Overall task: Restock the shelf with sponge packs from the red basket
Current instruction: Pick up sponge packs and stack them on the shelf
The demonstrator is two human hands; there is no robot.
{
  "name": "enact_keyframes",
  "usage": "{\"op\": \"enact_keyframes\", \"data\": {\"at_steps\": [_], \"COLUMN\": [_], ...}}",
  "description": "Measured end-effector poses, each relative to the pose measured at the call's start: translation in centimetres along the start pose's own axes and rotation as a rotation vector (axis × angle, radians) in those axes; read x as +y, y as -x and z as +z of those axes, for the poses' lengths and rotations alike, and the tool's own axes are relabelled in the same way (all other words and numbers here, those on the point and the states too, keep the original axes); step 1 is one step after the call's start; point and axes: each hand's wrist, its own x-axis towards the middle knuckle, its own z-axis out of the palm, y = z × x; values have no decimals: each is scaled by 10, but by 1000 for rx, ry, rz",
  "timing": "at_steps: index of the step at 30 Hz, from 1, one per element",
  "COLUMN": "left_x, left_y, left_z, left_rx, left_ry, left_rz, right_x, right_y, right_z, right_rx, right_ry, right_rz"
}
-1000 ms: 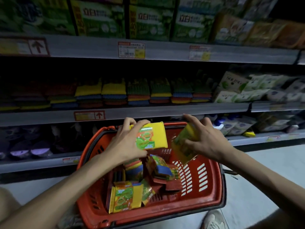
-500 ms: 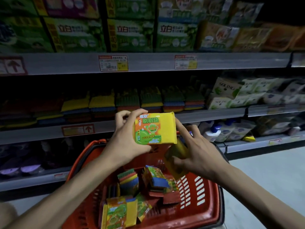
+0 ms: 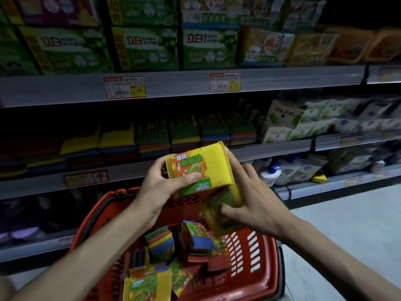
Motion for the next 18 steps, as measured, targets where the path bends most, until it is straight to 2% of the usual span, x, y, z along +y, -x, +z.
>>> {"op": "enact_keyframes", "data": {"at_steps": [5, 12, 18], "left_x": [2, 2, 16], "left_y": [1, -10, -15], "left_z": [10, 12, 16], "left_rx": [-43, 58, 27], "left_ry": [136, 49, 43], "left_rz": [-58, -33, -8], "right_x": [7, 37, 61], "right_y": [2, 7, 12], "right_z": [1, -12, -32], "right_rx": [-2, 19, -3], "right_ry": [24, -63, -181], "right_rz": [40, 132, 132]}}
